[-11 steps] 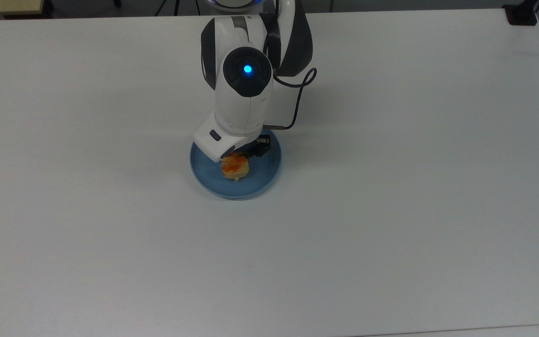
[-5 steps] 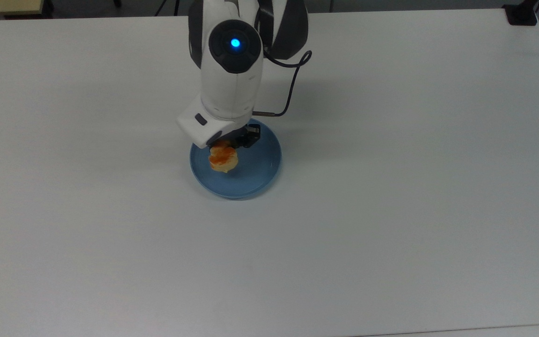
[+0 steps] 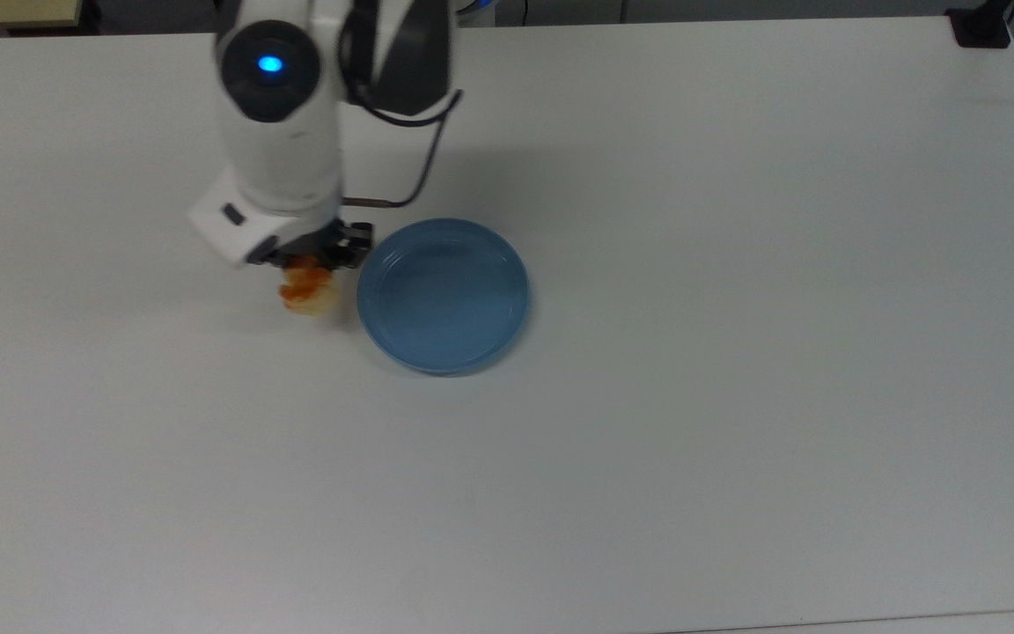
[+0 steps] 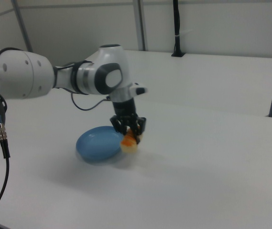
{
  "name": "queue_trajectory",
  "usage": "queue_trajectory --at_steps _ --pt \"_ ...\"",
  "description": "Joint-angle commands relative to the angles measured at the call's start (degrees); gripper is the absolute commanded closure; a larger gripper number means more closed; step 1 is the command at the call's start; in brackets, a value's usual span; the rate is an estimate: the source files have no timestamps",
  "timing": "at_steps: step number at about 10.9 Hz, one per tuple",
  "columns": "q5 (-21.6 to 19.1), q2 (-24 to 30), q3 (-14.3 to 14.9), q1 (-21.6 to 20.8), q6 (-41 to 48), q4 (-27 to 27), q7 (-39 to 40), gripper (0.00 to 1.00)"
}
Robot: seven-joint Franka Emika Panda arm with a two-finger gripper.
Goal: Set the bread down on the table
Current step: 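Carry the bread roll off the plate and lower it onto the table, then open the gripper to release the bread roll beside the plate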
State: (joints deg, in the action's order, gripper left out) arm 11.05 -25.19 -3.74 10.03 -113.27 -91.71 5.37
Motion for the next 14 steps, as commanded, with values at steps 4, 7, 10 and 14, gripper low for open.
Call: queue_trajectory --at_steps 4,7,10,14 --pt "3.1 -4.77 -0.12 5.7 -9.77 -0.49 7.64 0.4" --pt "2.84 -4.52 -0.12 5.36 -9.42 -0.49 6.24 0.0" --pt "2.93 -1.37 -0.47 3.34 -6.79 -0.05 1.58 0.0" --pt "2.23 7.58 -0.91 -4.47 1.18 -0.14 -11.5 0.0"
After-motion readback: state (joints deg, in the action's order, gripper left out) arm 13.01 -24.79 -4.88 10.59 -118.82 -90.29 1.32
